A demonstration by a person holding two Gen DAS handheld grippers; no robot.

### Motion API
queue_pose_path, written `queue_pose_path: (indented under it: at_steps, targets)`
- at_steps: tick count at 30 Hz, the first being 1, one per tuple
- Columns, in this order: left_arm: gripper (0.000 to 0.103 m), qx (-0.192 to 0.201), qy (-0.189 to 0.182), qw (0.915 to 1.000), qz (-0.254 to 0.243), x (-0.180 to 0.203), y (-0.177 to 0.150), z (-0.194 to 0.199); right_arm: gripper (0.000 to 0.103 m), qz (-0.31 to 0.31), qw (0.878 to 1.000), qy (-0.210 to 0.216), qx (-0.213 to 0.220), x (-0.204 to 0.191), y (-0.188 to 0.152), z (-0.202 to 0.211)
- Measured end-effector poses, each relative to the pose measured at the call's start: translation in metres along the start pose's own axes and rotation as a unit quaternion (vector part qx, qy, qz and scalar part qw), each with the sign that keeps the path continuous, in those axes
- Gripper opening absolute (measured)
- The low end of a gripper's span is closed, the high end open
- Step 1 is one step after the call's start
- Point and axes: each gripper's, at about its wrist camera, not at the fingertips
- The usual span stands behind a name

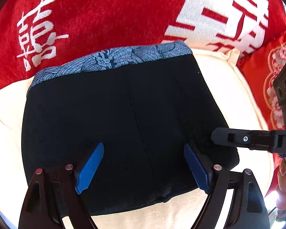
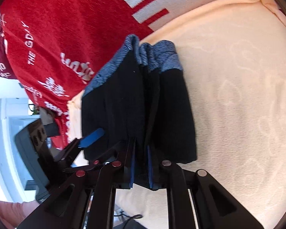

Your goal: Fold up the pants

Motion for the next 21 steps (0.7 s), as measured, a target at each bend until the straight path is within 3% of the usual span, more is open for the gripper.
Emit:
queue_pose_path:
  at_steps: [9,13,17,21]
  targets:
    - [0.089,-0.015,0.010,0.9998,-0.009,0.001,0.004,-0.004,0.022,0.040,0.995,-0.096,-0.002,-0.023,-0.003,-0.003]
    - [0.089,-0.019,0.009,0.9997,-0.010,0.002,0.005,-0.003,0.026,0.044,0.992,-0.120,0.003,-0.029,-0.006,-0.002]
    - [0.089,-0.023,0.010,0.9997,-0.010,-0.001,0.005,0.001,0.037,0.040,0.989,-0.145,0.005,-0.031,-0.010,-0.002]
    - [0.089,-0.025,0.009,0.9996,-0.008,-0.005,0.003,0.003,0.038,0.041,0.987,-0.158,0.007,-0.032,-0.014,-0.001]
Point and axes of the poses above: each gripper's, at about its wrist camera, not at the fingertips, and z roughly against the way its jaws point, x to its right, y to its top, and after that the axes turned 3 degrees about y, right-handed
